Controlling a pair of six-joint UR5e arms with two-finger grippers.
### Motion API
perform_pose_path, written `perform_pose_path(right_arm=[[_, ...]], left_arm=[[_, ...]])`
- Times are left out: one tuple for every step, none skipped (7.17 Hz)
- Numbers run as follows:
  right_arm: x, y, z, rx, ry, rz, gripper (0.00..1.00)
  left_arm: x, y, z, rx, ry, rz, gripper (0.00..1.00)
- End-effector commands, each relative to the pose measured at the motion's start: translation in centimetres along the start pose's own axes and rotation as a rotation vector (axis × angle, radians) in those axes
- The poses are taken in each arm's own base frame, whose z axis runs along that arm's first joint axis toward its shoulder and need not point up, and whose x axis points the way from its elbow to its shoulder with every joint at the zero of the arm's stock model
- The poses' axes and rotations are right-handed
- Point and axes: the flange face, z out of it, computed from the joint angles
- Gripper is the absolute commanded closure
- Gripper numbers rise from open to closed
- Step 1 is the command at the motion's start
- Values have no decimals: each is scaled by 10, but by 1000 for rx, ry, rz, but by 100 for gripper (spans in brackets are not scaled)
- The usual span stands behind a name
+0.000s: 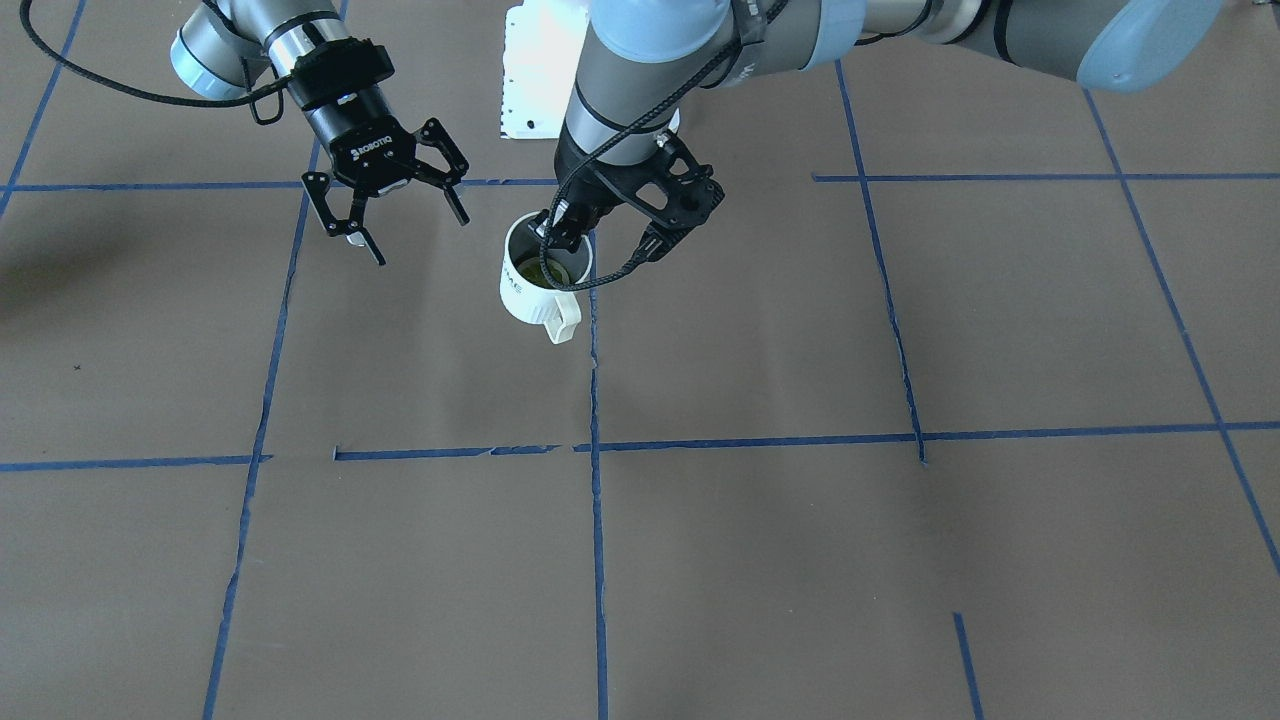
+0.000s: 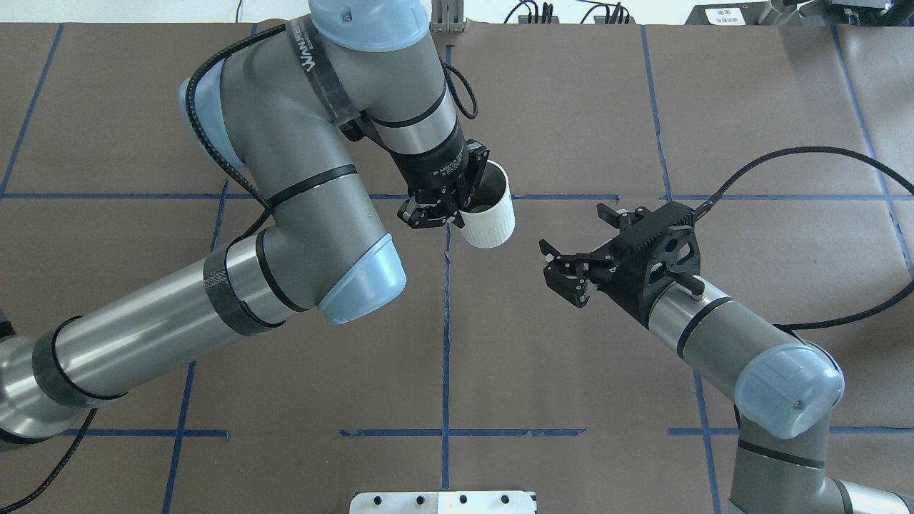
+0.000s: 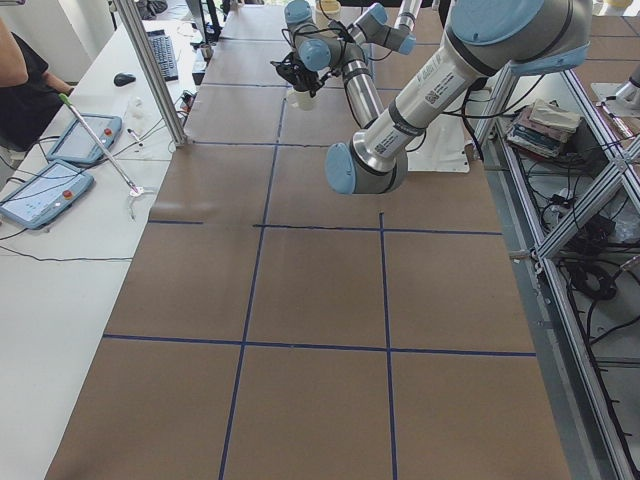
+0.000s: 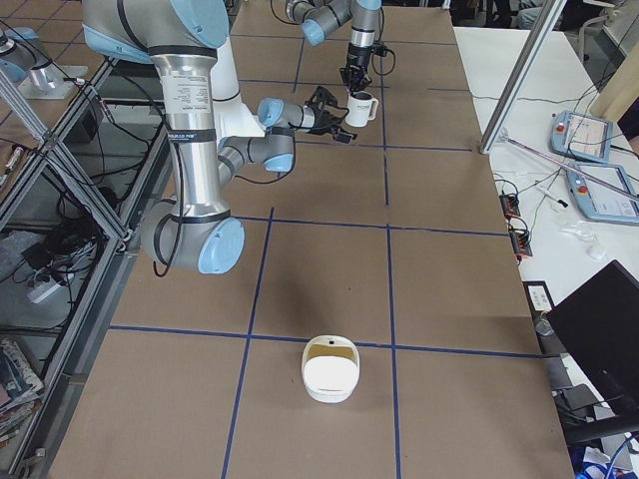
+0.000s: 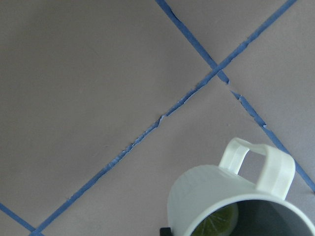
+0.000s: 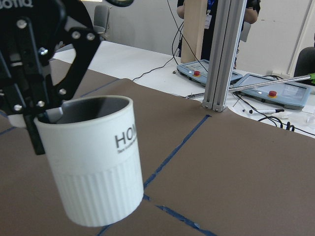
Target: Left arm hands cup to right arm to dump lemon
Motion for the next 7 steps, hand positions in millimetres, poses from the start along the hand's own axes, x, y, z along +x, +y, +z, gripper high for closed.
perform_pose_path(right_arm=[[-21, 13, -4, -6, -13, -40, 2], [-21, 13, -5, -5, -12, -71, 2], [-21, 12, -5, 8, 4, -73, 2], [-32, 4, -1, 23, -5, -71, 2], [-36, 4, 0, 23, -8, -71, 2], [-39, 6, -1, 23, -6, -73, 2], [-40, 7, -2, 31, 7, -74, 2]], left_arm=[[24, 17, 0, -7, 3, -11, 98], [23, 28, 3, -18, 0, -1, 98], [22, 37, 5, -27, -4, 8, 98], [19, 47, 10, -38, -12, 18, 98], [17, 53, 12, -47, -14, 17, 98], [18, 60, 9, -53, -9, 25, 98], [17, 62, 9, -56, -10, 27, 98]])
